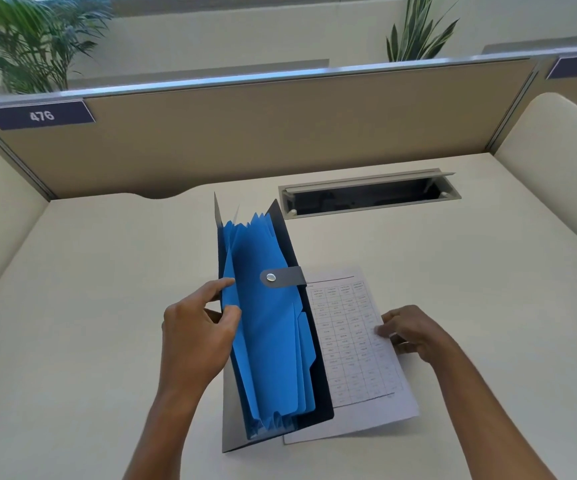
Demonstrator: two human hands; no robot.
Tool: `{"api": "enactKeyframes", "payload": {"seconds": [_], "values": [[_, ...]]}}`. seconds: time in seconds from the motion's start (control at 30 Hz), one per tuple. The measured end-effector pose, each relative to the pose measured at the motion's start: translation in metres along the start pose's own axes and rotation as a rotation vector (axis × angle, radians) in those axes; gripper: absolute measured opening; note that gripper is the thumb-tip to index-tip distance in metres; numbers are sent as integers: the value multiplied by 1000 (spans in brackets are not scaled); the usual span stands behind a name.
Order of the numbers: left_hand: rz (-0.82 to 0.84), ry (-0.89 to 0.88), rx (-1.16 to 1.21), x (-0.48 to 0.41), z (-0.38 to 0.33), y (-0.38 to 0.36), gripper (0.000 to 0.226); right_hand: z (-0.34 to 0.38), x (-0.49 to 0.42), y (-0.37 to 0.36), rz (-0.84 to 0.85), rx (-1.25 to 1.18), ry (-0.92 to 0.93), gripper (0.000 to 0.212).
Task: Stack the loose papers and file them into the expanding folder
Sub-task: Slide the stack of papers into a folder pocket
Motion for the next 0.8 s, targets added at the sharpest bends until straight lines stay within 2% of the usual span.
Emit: {"api": "enactKeyframes", "payload": {"seconds": [0.13,0.27,0.5,0.63,0.8], "values": [[0,1,6,0,-1,0,40,-3,-2,-3,14,6,7,5],[10,-7,3,0,-1,-2,40,3,0,-9,41,21,44,19],[20,-5,7,0,-2,-3,40,20,14,-17,35,222,219,17],[25,5,13,-1,1,-2,40,39,31,-11,106,142,354,31],[32,-15,22,-2,-1,-1,40,79,56,45,21,-21,465,24]]}}
Point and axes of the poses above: each hand's wrist, its own x-axis away from the middle knuckle, its own y-axis out of the back of the hand, z = x × y, the point moved 9 cm from there along -x, towards the middle knuckle, and after that the axes turned 10 degrees about -z, right-handed, at the moved point
